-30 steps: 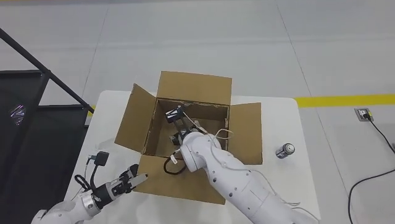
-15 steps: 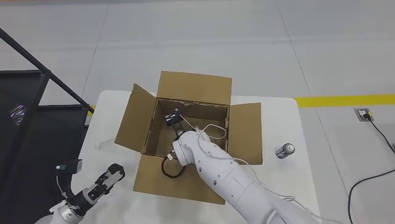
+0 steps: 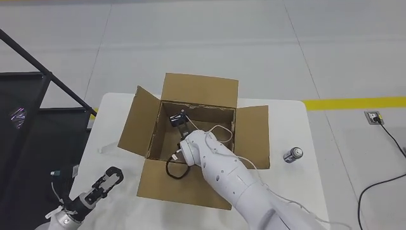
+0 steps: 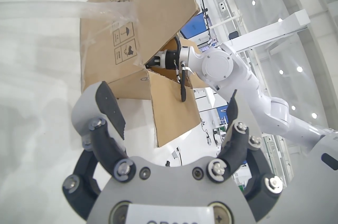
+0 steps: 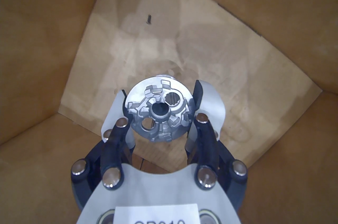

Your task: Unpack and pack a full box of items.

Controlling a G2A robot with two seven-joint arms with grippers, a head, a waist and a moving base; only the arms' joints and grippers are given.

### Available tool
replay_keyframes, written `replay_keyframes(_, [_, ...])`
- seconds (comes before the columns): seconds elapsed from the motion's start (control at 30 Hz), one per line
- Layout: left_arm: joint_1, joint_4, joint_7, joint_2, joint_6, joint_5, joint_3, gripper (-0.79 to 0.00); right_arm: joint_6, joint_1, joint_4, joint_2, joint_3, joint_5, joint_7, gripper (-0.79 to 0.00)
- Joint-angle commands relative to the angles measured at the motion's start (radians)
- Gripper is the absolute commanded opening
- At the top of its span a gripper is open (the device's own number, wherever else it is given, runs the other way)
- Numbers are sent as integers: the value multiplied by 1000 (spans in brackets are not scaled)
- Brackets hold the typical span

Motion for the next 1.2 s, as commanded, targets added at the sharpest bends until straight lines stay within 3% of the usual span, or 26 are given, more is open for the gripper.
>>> replay_keyframes(0.0, [-3,0,0,2,3,2,1,0,-4,-3,-23,-2,2,-5,-16,-785])
replay_keyframes(0.17, [-13,-10,-5,6,15,5,6,0,30,-50,-176,16,11,-62,-62,-785])
replay_keyframes(0.3, [-28,-25,-15,9,24,15,16,0,116,-152,-436,69,45,-188,-54,-785])
replay_keyframes(0.43, [-41,-43,-19,12,36,28,28,0,175,-334,-806,148,113,-416,35,-785])
replay_keyframes(0.53, [-44,-53,-16,13,40,36,34,0,155,-486,-1075,198,174,-589,101,-785])
replay_keyframes(0.8, [-45,-60,7,19,27,21,12,0,120,-831,-1653,272,398,-884,112,-785])
replay_keyframes(0.97, [-41,-85,7,26,15,-2,-29,0,130,-1013,-1859,292,606,-882,102,-785])
replay_keyframes(1.1, [-45,-101,0,29,16,-9,-34,0,63,-1116,-1892,304,836,-691,124,-785])
replay_keyframes(1.17, [-45,-101,0,29,16,-9,-34,0,-33,-1147,-1862,313,938,-581,158,-785])
